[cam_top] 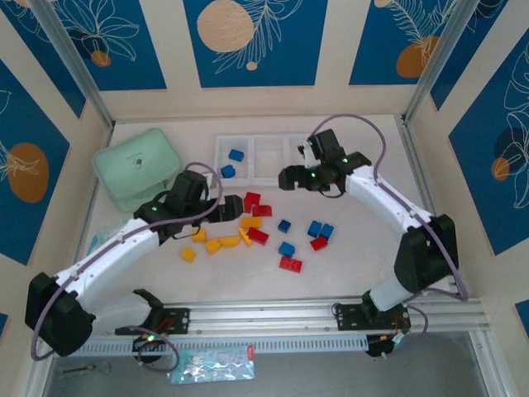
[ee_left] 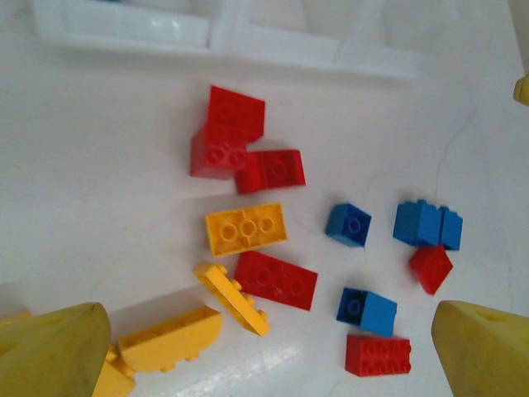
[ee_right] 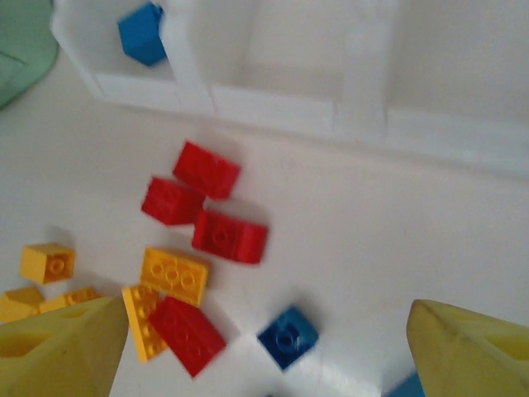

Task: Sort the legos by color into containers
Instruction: Pick up the lego from the center of the table.

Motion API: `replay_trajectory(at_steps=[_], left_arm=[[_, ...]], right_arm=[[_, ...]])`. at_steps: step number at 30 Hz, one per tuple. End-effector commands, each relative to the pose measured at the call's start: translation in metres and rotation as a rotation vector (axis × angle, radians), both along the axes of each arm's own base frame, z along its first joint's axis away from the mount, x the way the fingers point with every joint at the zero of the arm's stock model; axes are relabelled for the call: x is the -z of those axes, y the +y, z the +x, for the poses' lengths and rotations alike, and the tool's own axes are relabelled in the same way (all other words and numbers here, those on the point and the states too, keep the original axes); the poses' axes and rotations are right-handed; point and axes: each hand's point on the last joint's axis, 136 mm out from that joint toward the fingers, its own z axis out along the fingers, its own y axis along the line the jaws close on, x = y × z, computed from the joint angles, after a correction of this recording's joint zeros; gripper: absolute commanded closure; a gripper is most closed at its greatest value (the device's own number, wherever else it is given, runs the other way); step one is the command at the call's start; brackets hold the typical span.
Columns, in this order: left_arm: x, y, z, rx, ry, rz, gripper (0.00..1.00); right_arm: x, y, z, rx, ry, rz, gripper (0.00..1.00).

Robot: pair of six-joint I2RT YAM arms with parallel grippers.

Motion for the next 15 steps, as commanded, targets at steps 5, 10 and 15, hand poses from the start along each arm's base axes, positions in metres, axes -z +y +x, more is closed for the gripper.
replay_trajectory(at_steps=[5,10,15], left_arm=[[0.011,-0.046,-0.014,0.126,0.049,0.073,0.05],[0.023,-0.079,-0.015,0.196,0.06,0.108,0.08],[0.038,-0.109,-0.013,0.257,0.063,0.17,0.14]], right_arm=[[0.014,-0.039,-0.066,0.086,0.179,0.087,0.05],[0.026,-0.057,-0.094,0.151,0.255,0.12,0.01],[0.039,-0.064,-0.11,0.208,0.32,0.155,0.01]])
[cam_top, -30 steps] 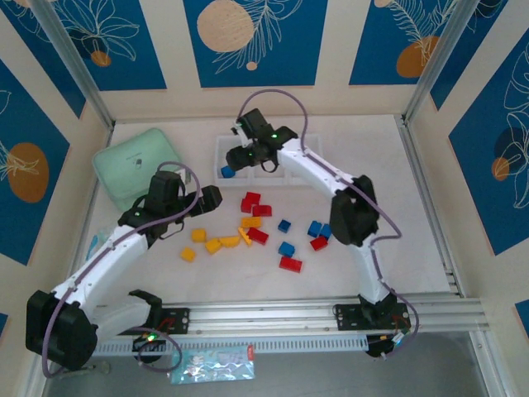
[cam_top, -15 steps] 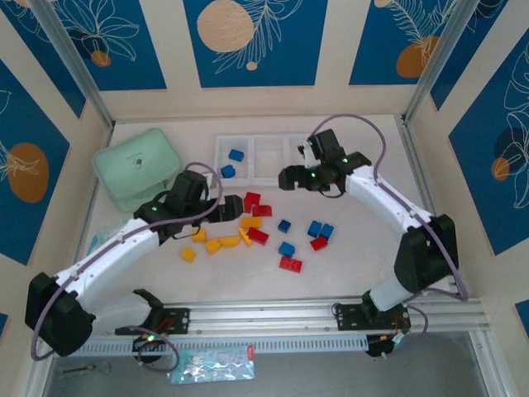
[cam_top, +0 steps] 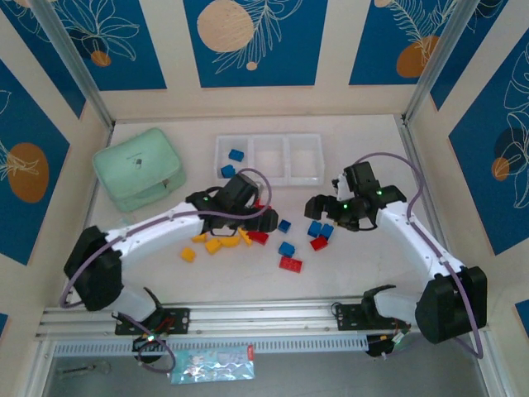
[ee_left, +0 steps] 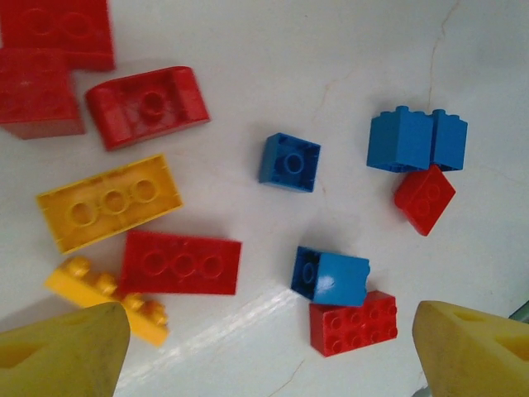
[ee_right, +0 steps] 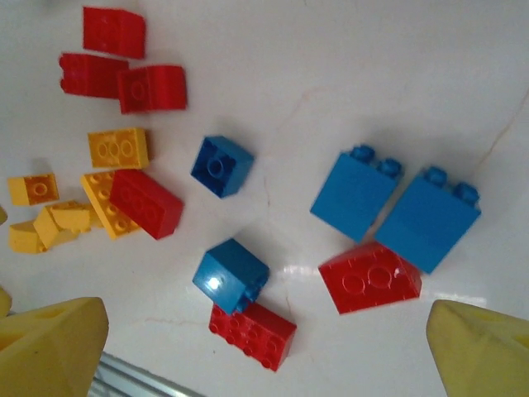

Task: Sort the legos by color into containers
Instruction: Pick up the lego from the center of the table.

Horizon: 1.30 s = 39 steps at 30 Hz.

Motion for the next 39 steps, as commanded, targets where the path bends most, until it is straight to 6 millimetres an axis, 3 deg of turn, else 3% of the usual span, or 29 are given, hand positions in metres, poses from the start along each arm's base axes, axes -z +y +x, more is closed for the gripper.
replay_trajectory(at_steps=[1,12,16,30,39], left_arm=[[0.003,-0.019,0.004,0.043,-0.033,0.042,0.16],[0.039,-0.055,0.014,0.111,-0.068,0.199,0.3],[0.055,-0.054,0.024,0.108,-0.074,0.293,0.32],[0.091,-0.08,0.032,0.176,-0.03,0.328,0.41],[0.107,-0.076,0.038,0.174,-0.027,0.392,0.53]], right_arm=[[0.007,0.002,-0.019,0.034,0.088,0.065,0.01],[0.011,-0.016,-0.02,0.097,0.074,0.062,0.01],[0.011,-0.021,-0.018,0.11,0.069,0.059,0.01],[0.009,-0.024,-0.015,0.122,0.054,0.074,0.01],[0.01,-0.024,-0.015,0.119,0.055,0.082,0.01]])
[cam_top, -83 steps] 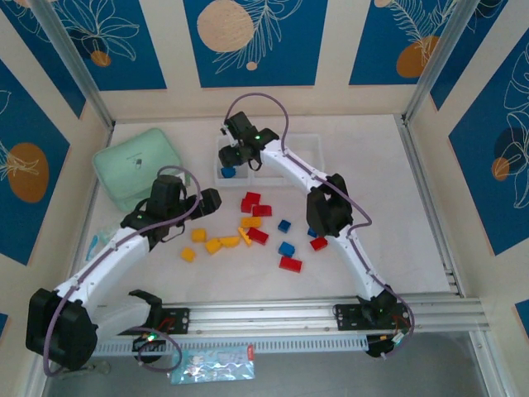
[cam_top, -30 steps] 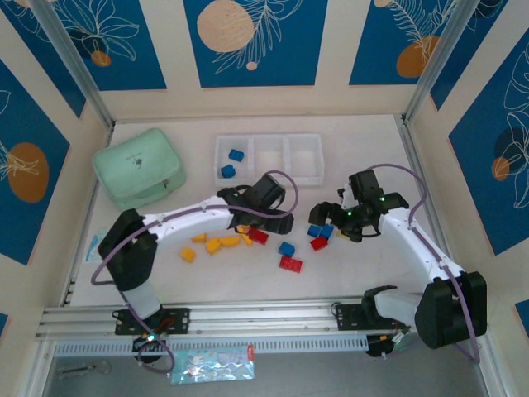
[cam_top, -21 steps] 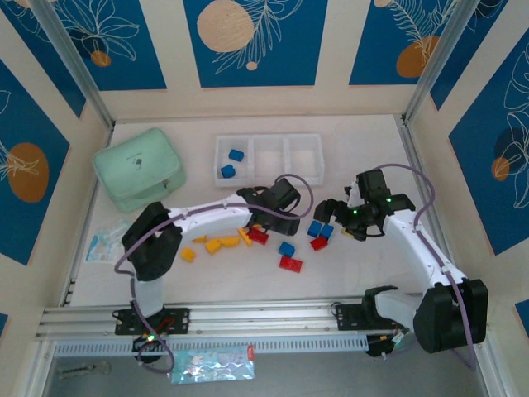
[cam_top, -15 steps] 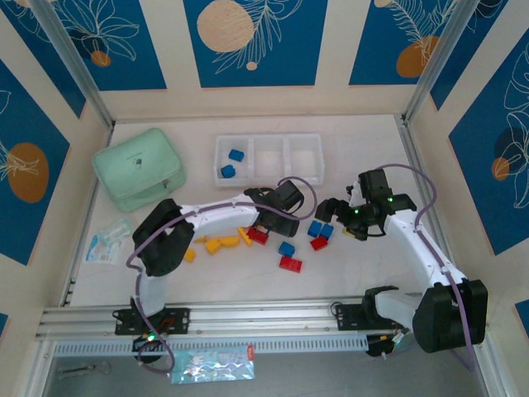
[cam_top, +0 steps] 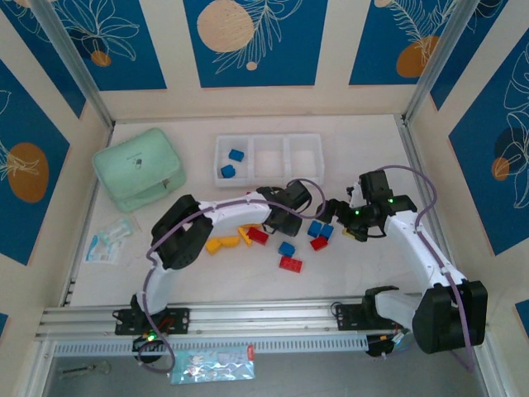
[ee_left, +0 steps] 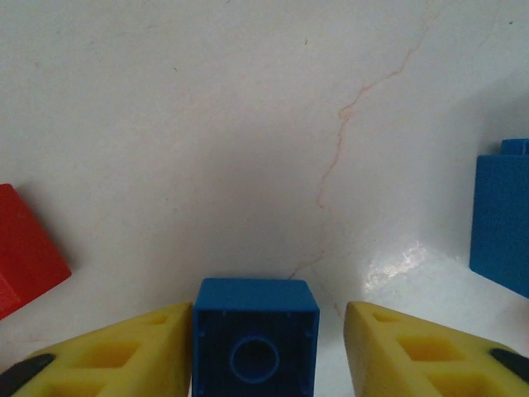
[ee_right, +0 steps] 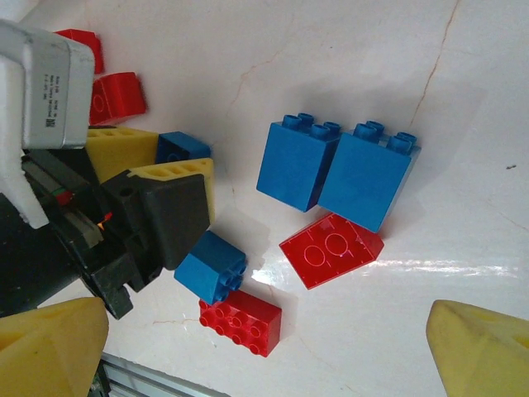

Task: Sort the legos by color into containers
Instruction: Pick up the lego from the center of the table, then place the lego in the container.

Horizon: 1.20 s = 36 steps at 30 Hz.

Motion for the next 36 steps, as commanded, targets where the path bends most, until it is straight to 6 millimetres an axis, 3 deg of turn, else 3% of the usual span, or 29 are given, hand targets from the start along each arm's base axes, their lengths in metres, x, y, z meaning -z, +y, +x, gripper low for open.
replay_trajectory(at_steps=[1,8,16,21,27,31,36], left_arm=[[0.005,0.004,0.001,0.01,-0.006,0.055,0.54],[0.0,0.003,0.0,0.011,-0.006,0.042,0.69],[-0.043,0.013,0.005,-0.015,-0.096,-0.015,0.76],[-0.079,0.039,0.01,-0.079,-0.172,-0.069,0.79],[-0.113,0.089,0.034,-0.171,-0.278,-0.062,0.8],[-0.127,0.114,0.058,-0.215,-0.312,-0.051,0.8],[-0.127,0.135,0.097,-0.285,-0.308,-0.072,0.81]], right_arm=[[-0.001,0.004,-0.004,-0.02,-0.004,0.03,0.01],[-0.003,0.003,-0.003,-0.019,-0.01,0.026,0.01],[-0.023,0.01,0.005,-0.07,-0.083,-0.011,0.01],[-0.035,0.021,0.012,-0.125,-0.125,-0.086,0.01],[-0.051,0.049,0.024,-0.235,-0.22,-0.126,0.01],[-0.058,0.076,0.033,-0.325,-0.311,-0.126,0.01],[-0.062,0.11,0.046,-0.428,-0.43,-0.11,0.01]])
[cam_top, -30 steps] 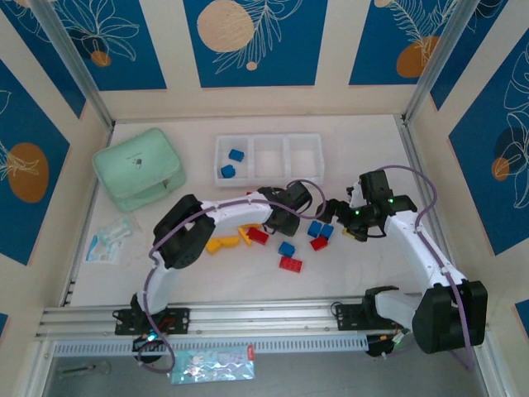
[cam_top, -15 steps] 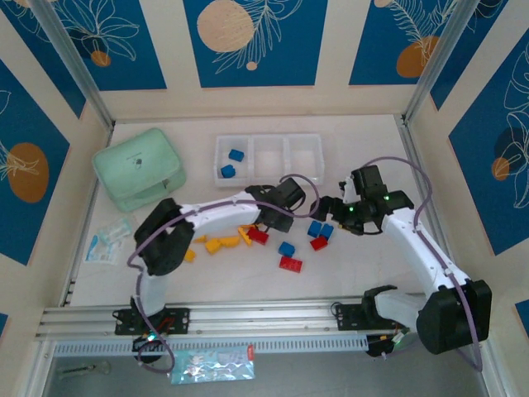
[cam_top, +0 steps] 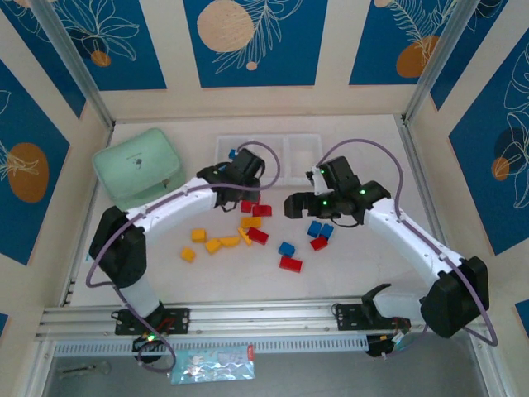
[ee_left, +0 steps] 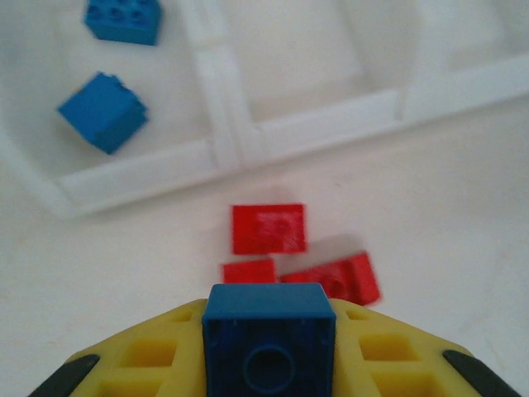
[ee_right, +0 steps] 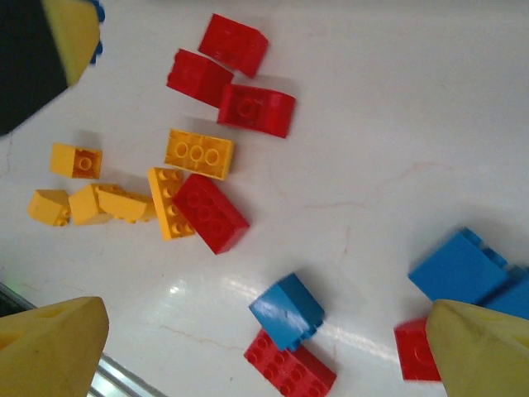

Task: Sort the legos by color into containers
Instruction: Place the lego in the container.

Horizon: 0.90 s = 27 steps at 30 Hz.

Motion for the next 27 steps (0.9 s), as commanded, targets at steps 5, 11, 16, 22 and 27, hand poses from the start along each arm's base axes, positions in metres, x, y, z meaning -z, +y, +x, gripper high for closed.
replay_trajectory(at_steps=[5,11,16,22,27], left_arm=[[0.001,0.01,0.058,-0.043,-0.018,-0.005,0.81],[0.02,0.019,0.109,-0.099,-0.015,0.027,0.81],[0.028,0.035,0.143,-0.17,-0.024,0.032,0.81],[0.041,0.042,0.164,-0.201,-0.026,0.024,0.8],[0.046,0.045,0.167,-0.205,-0.023,0.042,0.63]], right_arm=[[-0.014,0.032,0.035,-0.085,-0.164,0.027,0.01],[-0.008,0.026,0.053,-0.035,-0.134,0.061,0.01],[-0.005,0.022,0.059,-0.029,-0.126,0.072,0.01],[0.003,0.02,0.061,-0.036,-0.12,0.069,0.01],[0.004,0.014,0.062,-0.016,-0.104,0.084,0.01]])
